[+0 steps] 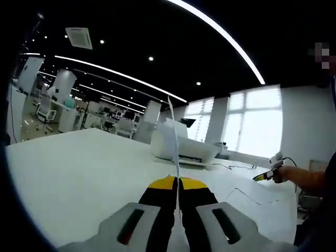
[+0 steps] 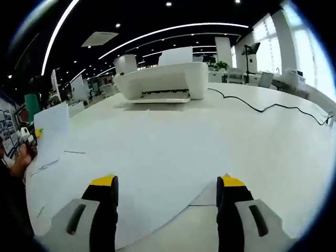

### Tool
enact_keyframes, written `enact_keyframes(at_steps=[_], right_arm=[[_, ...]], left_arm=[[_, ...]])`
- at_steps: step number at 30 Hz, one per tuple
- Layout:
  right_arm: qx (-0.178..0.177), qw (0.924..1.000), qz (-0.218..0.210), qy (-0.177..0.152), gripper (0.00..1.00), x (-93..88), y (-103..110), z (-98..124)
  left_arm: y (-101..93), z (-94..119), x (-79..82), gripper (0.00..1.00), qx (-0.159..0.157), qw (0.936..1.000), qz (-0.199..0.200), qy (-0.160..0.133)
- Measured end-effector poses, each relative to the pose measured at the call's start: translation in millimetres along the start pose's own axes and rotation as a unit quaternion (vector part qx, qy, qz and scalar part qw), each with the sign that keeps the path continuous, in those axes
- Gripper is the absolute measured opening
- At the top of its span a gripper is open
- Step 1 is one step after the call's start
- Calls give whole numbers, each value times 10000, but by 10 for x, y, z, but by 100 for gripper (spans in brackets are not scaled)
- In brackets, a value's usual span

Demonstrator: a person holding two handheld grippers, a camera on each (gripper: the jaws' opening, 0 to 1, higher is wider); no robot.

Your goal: Organize the stack of printing papers by aligning and flattening the scattered papers on the table

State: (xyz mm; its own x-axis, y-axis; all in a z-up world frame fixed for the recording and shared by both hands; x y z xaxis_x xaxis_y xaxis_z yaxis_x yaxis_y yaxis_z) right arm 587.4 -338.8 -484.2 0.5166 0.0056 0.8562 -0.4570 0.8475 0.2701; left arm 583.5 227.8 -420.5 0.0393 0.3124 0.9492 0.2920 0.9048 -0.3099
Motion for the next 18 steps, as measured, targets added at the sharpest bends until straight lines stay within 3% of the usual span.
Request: enact_keyframes(at_steps=[7,13,18], right_arm=[[-142,9998,161,10,70,-47,-45,-20],[-353,9971,577,341,69,-100,-62,-56],[-377,9976,533,249,68,-97,-60,-68]], left_arm=[[-6,0,-9,7,0,10000,-7,18],[-9,-4,-15,7,5,10000,-29,15],[-12,-1,-14,7,-2,10000,-37,1]])
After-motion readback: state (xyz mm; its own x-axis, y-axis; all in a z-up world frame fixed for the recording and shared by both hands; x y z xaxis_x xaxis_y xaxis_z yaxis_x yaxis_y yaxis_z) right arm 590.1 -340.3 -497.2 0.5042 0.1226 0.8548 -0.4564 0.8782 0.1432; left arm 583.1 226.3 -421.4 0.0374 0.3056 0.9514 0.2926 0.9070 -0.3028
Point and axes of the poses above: the point that each gripper's makers call its tool centre point, and the gripper's own axes: z roughly backward along the fingers, y roughly to its left, x roughly out of its top, the point moved 2 cm from there along z, roughly backward along the fingers, and after that the axes turned 15 degrees about x, right-handed, at the moved point
